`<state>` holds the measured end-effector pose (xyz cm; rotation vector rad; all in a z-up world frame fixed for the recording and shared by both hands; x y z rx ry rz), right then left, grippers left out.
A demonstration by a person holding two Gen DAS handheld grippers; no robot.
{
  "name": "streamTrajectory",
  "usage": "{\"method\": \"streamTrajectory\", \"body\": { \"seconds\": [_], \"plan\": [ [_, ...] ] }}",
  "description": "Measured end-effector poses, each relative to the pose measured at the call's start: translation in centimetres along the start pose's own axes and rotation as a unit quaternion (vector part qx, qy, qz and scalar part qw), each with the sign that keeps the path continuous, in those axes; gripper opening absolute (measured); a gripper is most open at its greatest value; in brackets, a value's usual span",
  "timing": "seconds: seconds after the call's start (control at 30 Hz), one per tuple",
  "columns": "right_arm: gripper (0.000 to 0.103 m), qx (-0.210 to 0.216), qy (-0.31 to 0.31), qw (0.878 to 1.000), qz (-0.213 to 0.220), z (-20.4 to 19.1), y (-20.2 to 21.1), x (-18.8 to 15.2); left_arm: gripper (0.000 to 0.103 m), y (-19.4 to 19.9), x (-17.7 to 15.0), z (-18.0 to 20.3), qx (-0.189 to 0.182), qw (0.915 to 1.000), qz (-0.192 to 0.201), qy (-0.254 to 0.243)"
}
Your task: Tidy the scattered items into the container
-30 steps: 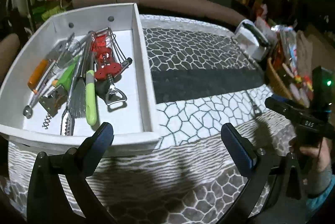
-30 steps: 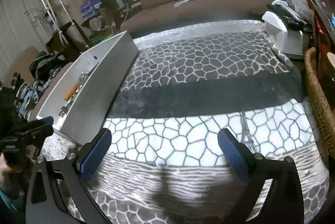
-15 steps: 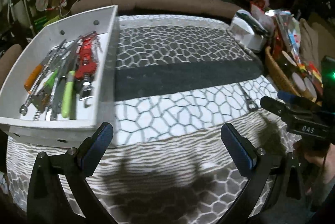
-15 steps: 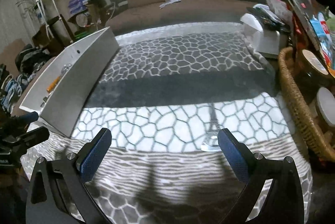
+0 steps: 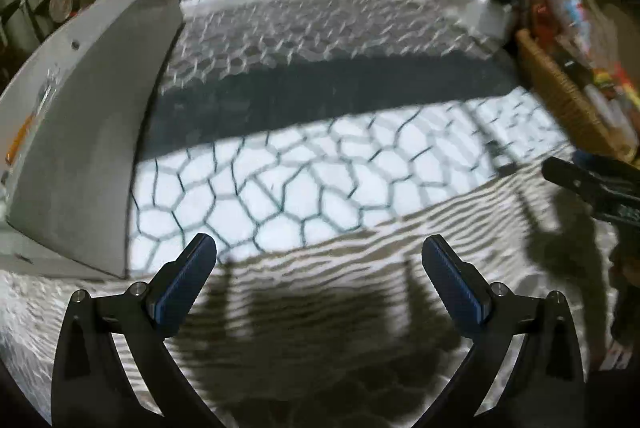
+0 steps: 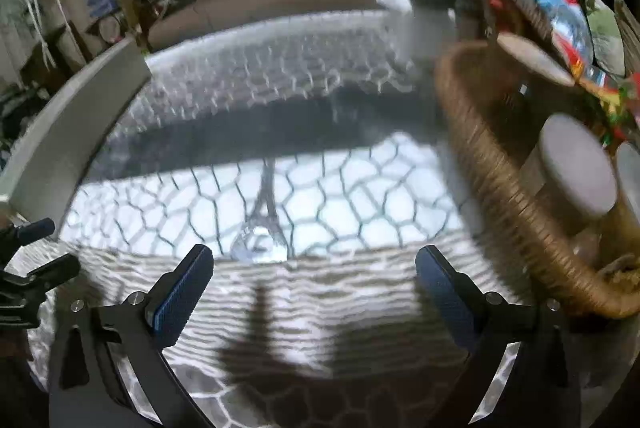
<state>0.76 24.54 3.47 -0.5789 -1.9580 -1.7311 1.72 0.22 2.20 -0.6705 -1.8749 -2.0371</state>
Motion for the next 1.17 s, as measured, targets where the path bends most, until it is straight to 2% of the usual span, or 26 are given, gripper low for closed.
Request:
{"method": "streamTrajectory", "body": {
  "seconds": [0.13,0.27,0.4,1.17],
  "plan": [
    [0.103,-0.026,-0.003,0.999,-0.033,0.2,-2.5,-1.3,0.103,-2.0,-1.0,-0.3,0.018,0.9993,-0.012,0.031],
    [0.103,-0.042,0.001,0.999,-0.017,0.7,-2.7,-2.0,0.103,-2.0,-1.6,-0.1,0.043,0.9983,0.010,0.038],
    [0.103,-0.056,0.012,0.998,-0.003,0.4,-2.7,-2.6,0.103,-1.9,-2.1,0.1,0.052,0.9973,0.028,0.044],
    [0.103,-0.060,0.012,0.998,-0.001,0.2,-2.7,-2.7,0.103,-1.9,-2.0,0.0,0.050,0.9973,0.028,0.045]
  ]
}}
Point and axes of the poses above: each gripper's, at about its wrist camera, not at the fingertips, and y roughly against the way its jaws point, z to its right, x to its top, the point moved 1 cm from there along -y, roughly the way its jaws point
